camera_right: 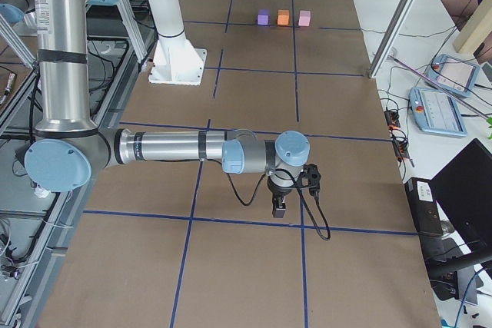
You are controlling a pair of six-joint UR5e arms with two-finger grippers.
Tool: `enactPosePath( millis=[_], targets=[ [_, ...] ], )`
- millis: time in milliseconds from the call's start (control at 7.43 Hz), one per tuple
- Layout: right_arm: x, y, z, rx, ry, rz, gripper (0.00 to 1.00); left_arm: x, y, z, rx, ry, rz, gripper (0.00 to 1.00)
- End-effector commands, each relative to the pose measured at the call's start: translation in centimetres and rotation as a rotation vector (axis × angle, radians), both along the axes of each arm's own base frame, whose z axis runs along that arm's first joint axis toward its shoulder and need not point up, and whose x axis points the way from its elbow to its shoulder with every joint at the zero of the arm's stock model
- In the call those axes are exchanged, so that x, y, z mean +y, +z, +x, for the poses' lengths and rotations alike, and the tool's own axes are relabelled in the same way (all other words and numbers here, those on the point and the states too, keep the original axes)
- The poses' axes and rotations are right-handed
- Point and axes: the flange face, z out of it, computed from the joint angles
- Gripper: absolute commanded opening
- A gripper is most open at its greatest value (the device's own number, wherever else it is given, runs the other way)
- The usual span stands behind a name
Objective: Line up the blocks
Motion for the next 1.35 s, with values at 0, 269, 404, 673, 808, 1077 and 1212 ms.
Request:
enactPosePath(
  millis=[0,269,404,673,808,1077,1212],
  targets=[
    [0.0,0.0,0.0,-0.002,0.0,0.0,1.0,0.4,7.4,-9.8,-0.016,0.036,0.016,0.99],
    [0.0,0.0,0.0,-0.001,0.0,-0.001,1.0,1.4,8.8,-11.1,-0.013,0.018,-0.11,0.99],
    [0.0,0.0,0.0,0.0,0.0,-0.001,1.0,1.9,9.2,-11.9,-0.011,0.004,-0.138,0.99],
    [0.0,0.0,0.0,0.0,0.0,-0.001,1.0,2.5,10.1,-11.9,-0.01,0.003,-0.161,0.99],
    [0.0,0.0,0.0,0.0,0.0,-0.001,1.0,3.0,10.6,-11.9,-0.005,0.003,-0.167,0.99],
    [0.0,0.0,0.0,0.0,0.0,0.0,1.0,3.1,10.5,-11.9,-0.003,0.004,-0.167,1.0],
    [0.0,0.0,0.0,0.0,0.0,0.0,1.0,3.8,11.0,-11.8,-0.001,0.003,-0.179,1.0]
  ],
)
